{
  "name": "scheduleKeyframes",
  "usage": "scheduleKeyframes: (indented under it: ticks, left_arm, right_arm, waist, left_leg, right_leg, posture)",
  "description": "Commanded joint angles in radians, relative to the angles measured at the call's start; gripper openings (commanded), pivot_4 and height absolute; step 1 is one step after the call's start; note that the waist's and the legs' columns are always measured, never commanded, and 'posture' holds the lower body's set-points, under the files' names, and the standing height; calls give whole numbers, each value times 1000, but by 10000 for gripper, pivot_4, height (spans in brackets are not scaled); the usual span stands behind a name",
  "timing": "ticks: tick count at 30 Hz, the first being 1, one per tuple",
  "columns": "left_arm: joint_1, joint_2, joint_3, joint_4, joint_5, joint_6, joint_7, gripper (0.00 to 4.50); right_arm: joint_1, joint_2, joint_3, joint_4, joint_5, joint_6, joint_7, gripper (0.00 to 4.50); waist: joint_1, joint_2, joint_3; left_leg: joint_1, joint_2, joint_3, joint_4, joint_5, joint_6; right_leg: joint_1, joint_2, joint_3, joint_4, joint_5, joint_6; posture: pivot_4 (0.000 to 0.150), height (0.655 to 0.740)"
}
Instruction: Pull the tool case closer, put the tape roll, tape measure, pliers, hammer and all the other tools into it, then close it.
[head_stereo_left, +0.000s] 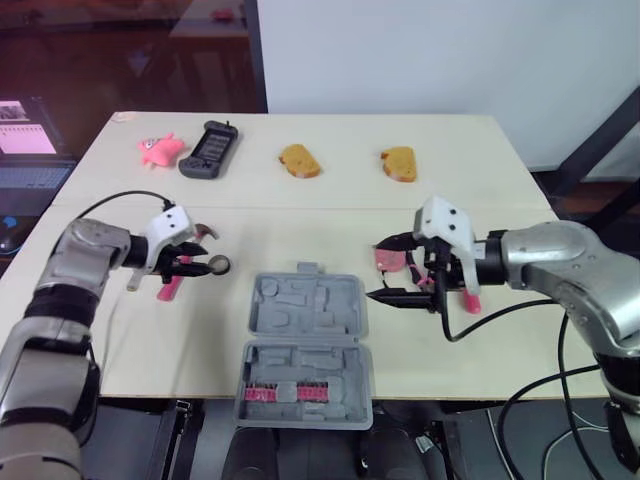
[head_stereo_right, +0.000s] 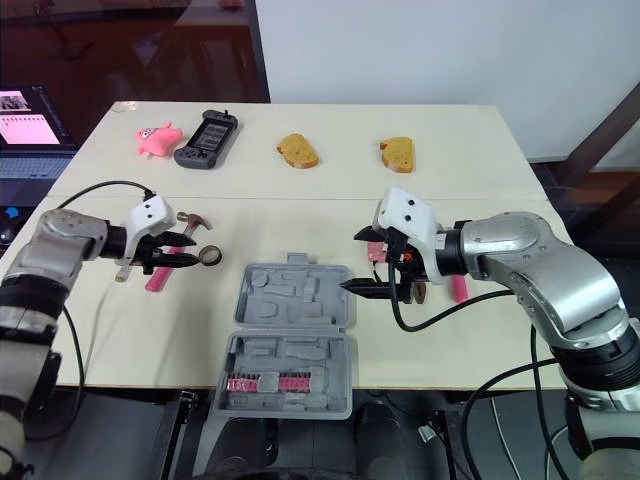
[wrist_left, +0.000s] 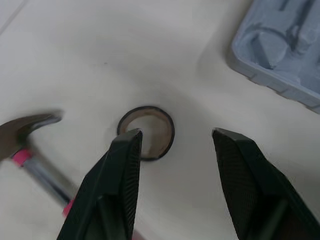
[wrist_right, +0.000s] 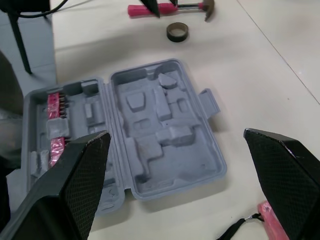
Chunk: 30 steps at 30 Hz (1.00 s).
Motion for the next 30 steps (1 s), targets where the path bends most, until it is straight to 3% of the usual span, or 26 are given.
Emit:
scheduleKeyframes:
  ticks: [1, 16, 19, 21, 22, 30]
  left_arm:
    - [-67, -20, -18, 113, 67, -109, -4, 21932]
    - [-148, -134, -52, 332, 252, -231, 129, 21932]
    - [-151, -136, -48, 344, 267, -225, 157, 13457]
    - [-152, -139, -45, 351, 273, -221, 174, 2502]
    - [-153, -144, -41, 355, 272, -216, 183, 134]
    - [-211, -138, -28, 357, 275, -194, 144, 134]
  right_arm:
    - [-2, 0, -35, -43, 13, 3, -25, 45000]
    - [25, -45, -64, -59, 10, -1, -54, 45000]
    - [33, -58, -70, -61, 7, -5, -55, 45000]
    - [36, -63, -72, -58, 5, -8, -56, 45000]
    - [37, -66, -74, -58, 3, -9, -58, 45000]
    - [53, -72, -91, -70, 14, -5, -66, 45000]
  waist:
    - [0, 0, 0]
    - [0, 0, 0]
    - [1, 0, 0]
    - [1, 0, 0]
    - [1, 0, 0]
    - [1, -1, 0]
  left_leg:
    - [0, 0, 0, 0, 0, 0]
    - [-1, 0, 0, 1, 0, 0]
    - [-1, 0, 0, 1, 0, 0]
    - [-1, 0, 0, 1, 0, 0]
    - [-1, 0, 0, 1, 0, 0]
    - [-1, 0, 0, 2, 0, 0]
  right_leg:
    - [0, 0, 0, 0, 0, 0]
    - [0, 0, 0, 1, 1, 1]
    - [-1, 0, 0, 2, 1, 1]
    - [-1, 0, 0, 2, 1, 1]
    - [-1, 0, 0, 2, 1, 1]
    - [-1, 0, 0, 3, 1, 1]
  posture:
    - [1500, 7207]
    - [1500, 7207]
    - [1500, 7207]
    - [1500, 7207]
    - [1500, 7207]
    - [1500, 7207]
